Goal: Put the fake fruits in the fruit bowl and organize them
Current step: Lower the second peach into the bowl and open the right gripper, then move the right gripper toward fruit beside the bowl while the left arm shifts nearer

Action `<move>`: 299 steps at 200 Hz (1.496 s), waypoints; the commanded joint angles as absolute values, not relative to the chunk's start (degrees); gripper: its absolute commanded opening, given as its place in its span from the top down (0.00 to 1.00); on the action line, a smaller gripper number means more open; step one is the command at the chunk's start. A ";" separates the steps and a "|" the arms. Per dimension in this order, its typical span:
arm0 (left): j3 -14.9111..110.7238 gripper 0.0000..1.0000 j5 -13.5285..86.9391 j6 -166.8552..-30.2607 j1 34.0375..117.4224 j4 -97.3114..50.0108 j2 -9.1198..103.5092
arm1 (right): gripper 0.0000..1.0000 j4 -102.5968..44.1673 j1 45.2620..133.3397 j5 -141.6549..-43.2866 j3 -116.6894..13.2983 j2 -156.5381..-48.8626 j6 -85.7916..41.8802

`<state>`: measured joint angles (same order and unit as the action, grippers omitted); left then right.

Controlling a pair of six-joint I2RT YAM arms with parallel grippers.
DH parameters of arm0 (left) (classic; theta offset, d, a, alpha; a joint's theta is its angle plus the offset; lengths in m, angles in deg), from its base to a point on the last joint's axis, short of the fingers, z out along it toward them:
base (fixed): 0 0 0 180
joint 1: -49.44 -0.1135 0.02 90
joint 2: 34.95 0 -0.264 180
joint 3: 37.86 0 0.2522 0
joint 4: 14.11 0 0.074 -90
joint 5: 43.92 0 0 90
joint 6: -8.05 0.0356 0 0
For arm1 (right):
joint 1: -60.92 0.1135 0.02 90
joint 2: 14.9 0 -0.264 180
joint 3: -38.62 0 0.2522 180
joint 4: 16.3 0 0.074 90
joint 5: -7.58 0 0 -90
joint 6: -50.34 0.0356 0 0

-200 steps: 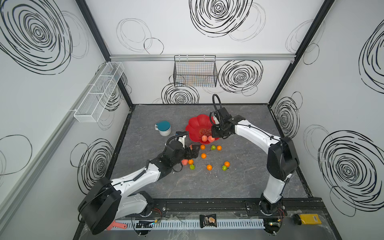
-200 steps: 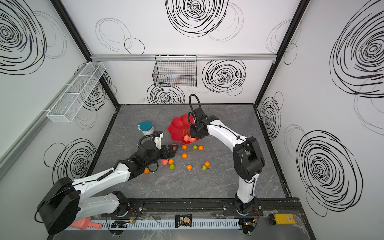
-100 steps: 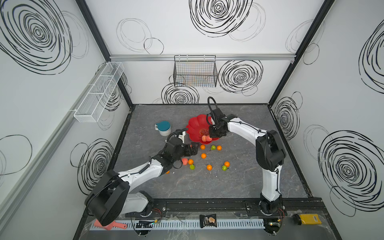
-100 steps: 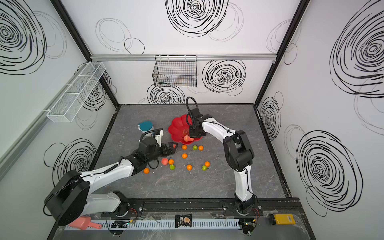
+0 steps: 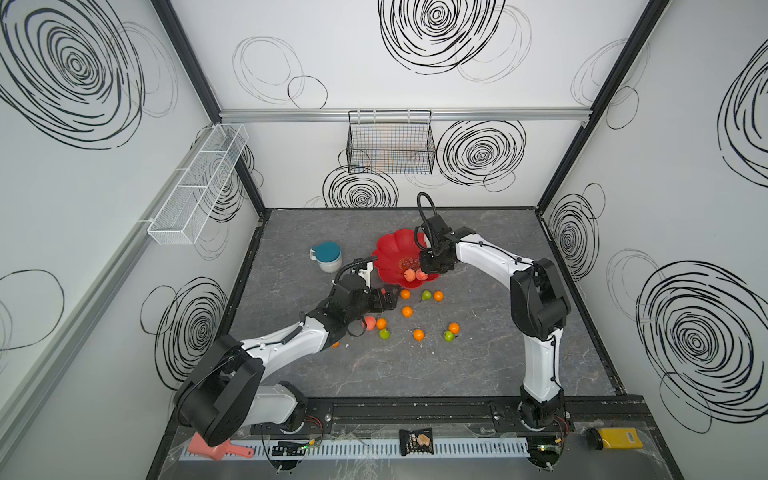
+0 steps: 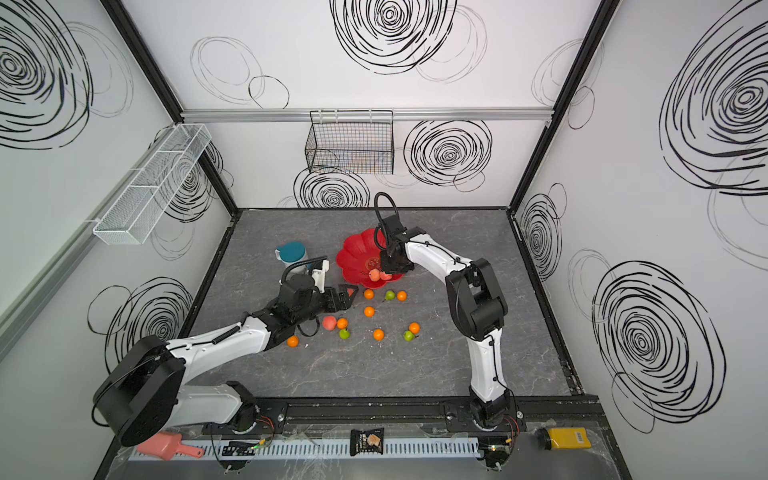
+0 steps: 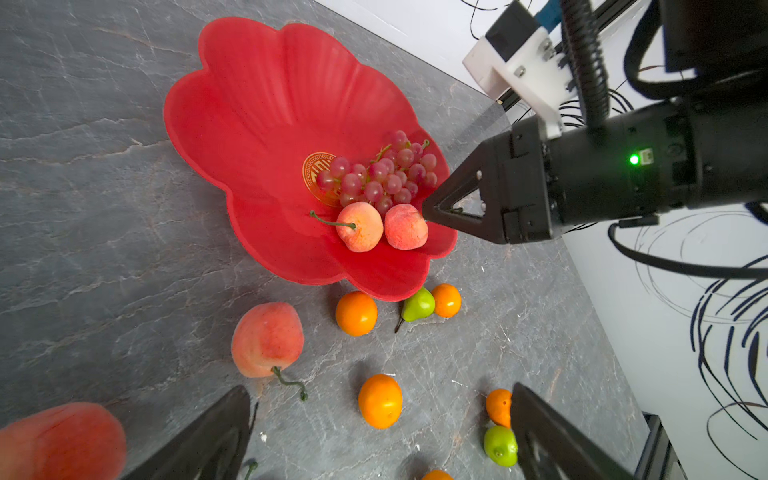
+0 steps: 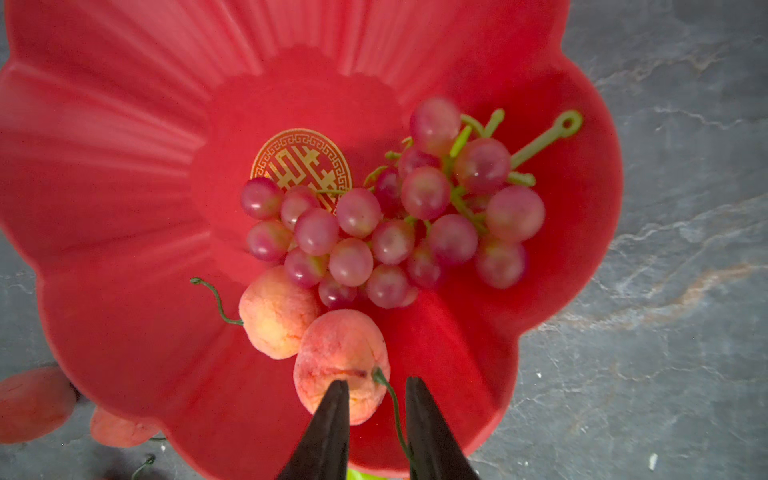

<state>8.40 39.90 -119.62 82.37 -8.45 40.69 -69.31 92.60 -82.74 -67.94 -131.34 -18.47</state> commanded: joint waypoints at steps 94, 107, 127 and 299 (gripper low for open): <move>6.05 0.00 46.14 -120.06 87.55 -15.11 29.16 | 0.52 -67.65 95.06 -79.70 -58.82 -116.89 -18.98; 4.89 0.00 47.78 -120.81 88.68 -16.53 26.82 | 0.52 -67.35 96.28 -79.52 -56.87 -115.21 -18.52; 3.07 0.00 49.99 -122.12 90.22 -19.08 23.39 | 0.52 -66.67 98.45 -79.07 -53.82 -112.79 -17.80; -4.52 0.12 44.56 -127.64 81.31 -30.95 7.35 | 0.58 -48.56 112.64 -83.71 -44.78 -117.88 -5.18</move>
